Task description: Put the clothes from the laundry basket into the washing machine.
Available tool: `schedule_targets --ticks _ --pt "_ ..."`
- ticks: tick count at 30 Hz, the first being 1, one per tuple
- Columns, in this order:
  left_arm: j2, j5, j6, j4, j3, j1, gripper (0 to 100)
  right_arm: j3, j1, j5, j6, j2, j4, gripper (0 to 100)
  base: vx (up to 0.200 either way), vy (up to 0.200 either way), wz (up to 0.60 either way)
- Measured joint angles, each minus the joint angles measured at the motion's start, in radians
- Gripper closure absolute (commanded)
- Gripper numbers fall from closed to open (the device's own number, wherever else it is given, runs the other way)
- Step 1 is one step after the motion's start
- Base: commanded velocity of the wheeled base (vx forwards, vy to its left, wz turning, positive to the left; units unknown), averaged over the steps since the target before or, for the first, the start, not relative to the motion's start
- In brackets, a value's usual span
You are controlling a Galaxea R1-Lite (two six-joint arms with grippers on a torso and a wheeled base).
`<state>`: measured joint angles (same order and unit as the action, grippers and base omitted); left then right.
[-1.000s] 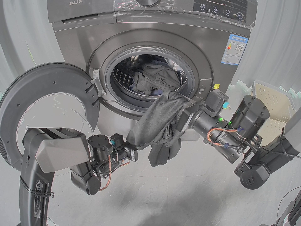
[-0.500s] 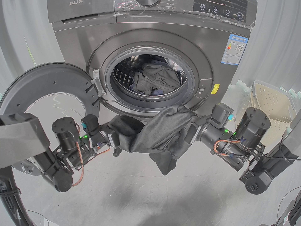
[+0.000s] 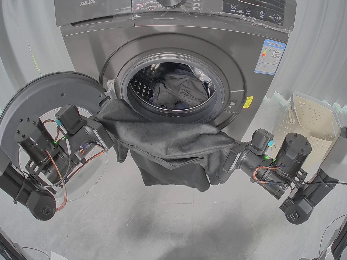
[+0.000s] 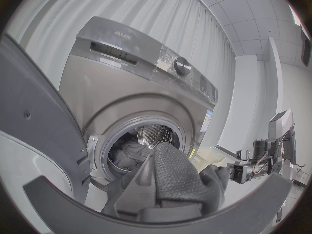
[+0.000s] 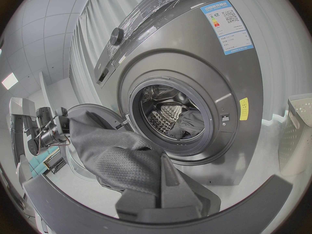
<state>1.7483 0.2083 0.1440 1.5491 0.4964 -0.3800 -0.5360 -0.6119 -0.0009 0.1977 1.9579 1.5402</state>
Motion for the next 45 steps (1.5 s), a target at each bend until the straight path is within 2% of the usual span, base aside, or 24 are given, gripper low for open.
schedule_targets --ticks 4,10,26,27,35,45 --pt "-0.030 -0.003 0.002 -0.001 -0.003 -0.003 100 -0.013 -0.005 0.029 0.002 0.000 0.000 100 0.000 0.000 0.00" --pt "-0.044 -0.006 0.003 -0.001 -0.001 -0.001 100 -0.019 -0.008 0.050 0.003 -0.003 0.001 100 0.000 0.000 0.00" --pt "-0.044 -0.007 0.004 -0.003 0.001 -0.009 100 -0.045 0.002 0.051 0.010 0.025 0.002 100 0.000 0.000 0.00" --pt "-0.043 -0.007 0.004 -0.003 0.001 -0.013 100 -0.046 0.000 0.051 0.011 0.029 0.003 0 0.000 0.000 0.00" --pt "-0.021 -0.026 0.004 -0.004 0.014 -0.060 100 -0.074 -0.004 0.050 0.001 0.112 0.002 0 0.000 0.000 0.00" --pt "0.033 -0.103 0.002 -0.005 0.059 -0.120 100 -0.197 0.004 0.047 -0.050 0.323 0.000 0 0.000 0.000 0.00"
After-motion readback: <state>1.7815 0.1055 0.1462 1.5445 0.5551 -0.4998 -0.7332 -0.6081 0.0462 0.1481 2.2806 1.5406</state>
